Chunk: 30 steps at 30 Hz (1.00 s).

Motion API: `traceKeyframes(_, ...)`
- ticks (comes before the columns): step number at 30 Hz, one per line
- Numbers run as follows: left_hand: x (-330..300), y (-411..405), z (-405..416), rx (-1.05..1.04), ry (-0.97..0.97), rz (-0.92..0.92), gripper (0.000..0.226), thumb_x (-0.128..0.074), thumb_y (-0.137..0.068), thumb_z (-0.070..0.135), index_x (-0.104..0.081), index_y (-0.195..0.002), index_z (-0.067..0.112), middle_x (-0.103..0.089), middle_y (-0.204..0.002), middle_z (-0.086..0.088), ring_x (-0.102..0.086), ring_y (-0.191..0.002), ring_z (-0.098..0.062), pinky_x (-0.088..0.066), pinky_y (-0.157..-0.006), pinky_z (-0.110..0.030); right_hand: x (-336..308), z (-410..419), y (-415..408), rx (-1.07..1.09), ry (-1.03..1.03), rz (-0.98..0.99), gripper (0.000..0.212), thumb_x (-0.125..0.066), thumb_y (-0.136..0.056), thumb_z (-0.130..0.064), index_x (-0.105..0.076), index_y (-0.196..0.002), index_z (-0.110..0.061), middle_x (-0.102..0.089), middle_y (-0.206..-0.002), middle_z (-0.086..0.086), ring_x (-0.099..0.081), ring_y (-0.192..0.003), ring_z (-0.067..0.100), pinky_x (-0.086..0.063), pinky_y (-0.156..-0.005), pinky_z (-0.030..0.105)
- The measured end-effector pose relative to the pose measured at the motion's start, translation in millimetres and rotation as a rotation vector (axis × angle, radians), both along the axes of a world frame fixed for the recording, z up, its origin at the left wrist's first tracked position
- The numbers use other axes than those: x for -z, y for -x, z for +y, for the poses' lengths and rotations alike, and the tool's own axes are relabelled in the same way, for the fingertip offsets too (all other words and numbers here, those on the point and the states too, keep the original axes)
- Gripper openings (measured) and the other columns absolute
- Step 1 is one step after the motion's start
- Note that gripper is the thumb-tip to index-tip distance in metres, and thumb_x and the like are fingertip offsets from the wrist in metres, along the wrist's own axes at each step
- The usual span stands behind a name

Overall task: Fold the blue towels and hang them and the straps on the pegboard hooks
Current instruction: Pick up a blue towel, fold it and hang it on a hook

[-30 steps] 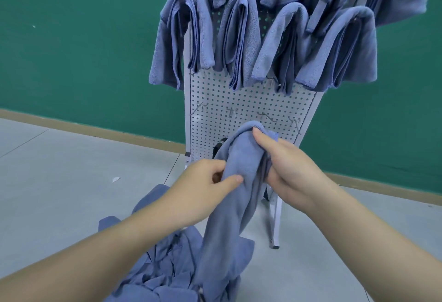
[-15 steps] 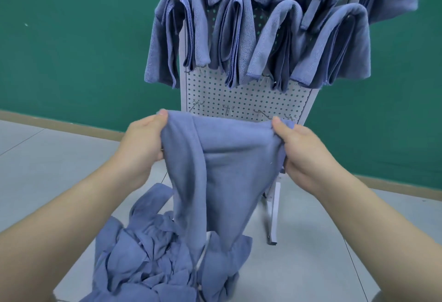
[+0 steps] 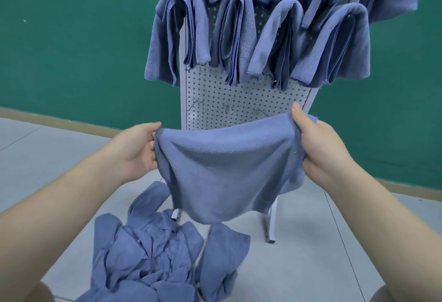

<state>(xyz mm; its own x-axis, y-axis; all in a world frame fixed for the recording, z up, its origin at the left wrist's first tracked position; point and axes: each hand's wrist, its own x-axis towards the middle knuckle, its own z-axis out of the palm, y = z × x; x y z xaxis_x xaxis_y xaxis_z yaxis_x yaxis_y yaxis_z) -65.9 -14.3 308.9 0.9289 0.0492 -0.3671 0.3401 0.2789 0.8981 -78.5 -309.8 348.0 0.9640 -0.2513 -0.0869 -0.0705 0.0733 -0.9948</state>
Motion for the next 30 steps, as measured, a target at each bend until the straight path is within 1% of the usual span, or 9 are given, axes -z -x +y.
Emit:
traceKeyframes(2, 5, -1, 1, -0.006, -0.051, -0.002, 0.02, -0.048, -0.108, 0.019, -0.061, -0.098, 0.008, -0.071, -0.068, -0.003, -0.067, -0.068, -0.018, -0.052, -0.075, -0.034, 0, -1, 1, -0.004, 0.001, -0.014, 0.036, -0.064, -0.099, -0.048, -0.065, -0.097, -0.012, -0.076, -0.093, 0.008, -0.072, -0.081, 0.018, -0.058, -0.073, 0.031)
traceKeyframes(5, 13, -4, 0, 0.029, -0.284, -0.046, 0.012, -0.059, -0.101, 0.005, -0.068, -0.103, -0.001, -0.074, -0.094, -0.012, -0.068, -0.078, -0.019, -0.057, -0.071, -0.031, -2, -2, 4, -0.018, 0.03, -0.029, 0.035, -0.06, -0.102, -0.046, -0.068, -0.093, -0.013, -0.077, -0.09, 0.002, -0.071, -0.081, 0.017, -0.054, -0.072, 0.031)
traceKeyframes(8, 23, -3, -6, 0.099, -0.458, -0.019, 0.01, -0.065, -0.098, 0.003, -0.065, -0.087, 0.003, -0.067, -0.082, -0.012, -0.062, -0.071, -0.02, -0.055, -0.064, -0.028, -2, -1, 5, -0.065, 0.045, 0.013, 0.03, -0.057, -0.105, -0.038, -0.073, -0.11, -0.012, -0.08, -0.103, 0.003, -0.076, -0.094, 0.02, -0.059, -0.079, 0.035)
traceKeyframes(10, 30, -4, -9, 0.13, -0.628, -0.044, 0.034, -0.069, -0.094, 0.003, -0.049, -0.069, 0.014, -0.045, -0.068, -0.007, -0.043, -0.065, -0.023, -0.047, -0.068, -0.033, -1, 0, 5, -0.14, 0.064, 0.044, 0.027, -0.055, -0.107, -0.032, -0.072, -0.116, -0.014, -0.08, -0.107, 0.005, -0.076, -0.099, 0.021, -0.059, -0.081, 0.036)
traceKeyframes(12, 35, -5, -10, 0.132, -0.776, -0.092, 0.045, -0.073, -0.089, 0.004, -0.037, -0.066, 0.019, -0.033, -0.067, -0.005, -0.032, -0.069, -0.022, -0.037, -0.069, -0.037, 0, 1, 5, -0.203, 0.117, 0.061, 0.028, -0.052, -0.109, -0.029, -0.072, -0.117, -0.013, -0.08, -0.107, 0.005, -0.076, -0.096, 0.02, -0.058, -0.077, 0.033)
traceKeyframes(18, 44, -9, -6, 0.249, -1.007, -0.033, 0.017, -0.077, -0.086, 0.009, -0.061, -0.083, 0.009, -0.061, -0.073, -0.008, -0.053, -0.062, -0.025, -0.044, -0.059, -0.027, 2, -2, 3, -0.156, 0.175, 0.04, 0.027, -0.054, -0.108, -0.03, -0.074, -0.111, -0.012, -0.079, -0.106, 0.007, -0.074, -0.086, 0.019, -0.055, -0.084, 0.038)
traceKeyframes(20, 47, -8, -5, 0.321, -0.994, 0.013, 0.011, -0.076, -0.088, 0.007, -0.067, -0.082, 0.004, -0.063, -0.065, -0.009, -0.059, -0.051, -0.023, -0.051, -0.051, -0.025, 2, -3, 3, -0.138, 0.162, 0.021, 0.026, -0.054, -0.108, -0.029, -0.073, -0.108, -0.012, -0.08, -0.099, 0.004, -0.075, -0.08, 0.014, -0.056, -0.079, 0.034)
traceKeyframes(23, 51, -8, -5, 0.407, -0.927, 0.061, 0.024, -0.072, -0.091, 0.003, -0.066, -0.068, 0.004, -0.063, -0.052, -0.005, -0.065, -0.045, -0.017, -0.054, -0.048, -0.02, 0, -3, 4, -0.129, 0.142, -0.019, 0.026, -0.052, -0.109, -0.028, -0.072, -0.106, -0.011, -0.081, -0.095, 0.001, -0.077, -0.081, 0.012, -0.058, -0.066, 0.027)
traceKeyframes(30, 56, -9, -8, 0.467, -0.867, 0.053, 0.035, -0.075, -0.092, 0.01, -0.057, -0.061, 0.01, -0.058, -0.057, -0.007, -0.06, -0.058, -0.023, -0.059, -0.057, -0.025, -2, -9, 0, -0.097, 0.075, -0.071, 0.025, -0.054, -0.108, -0.027, -0.07, -0.112, -0.008, -0.08, -0.103, 0.005, -0.077, -0.095, 0.02, -0.059, -0.079, 0.036)
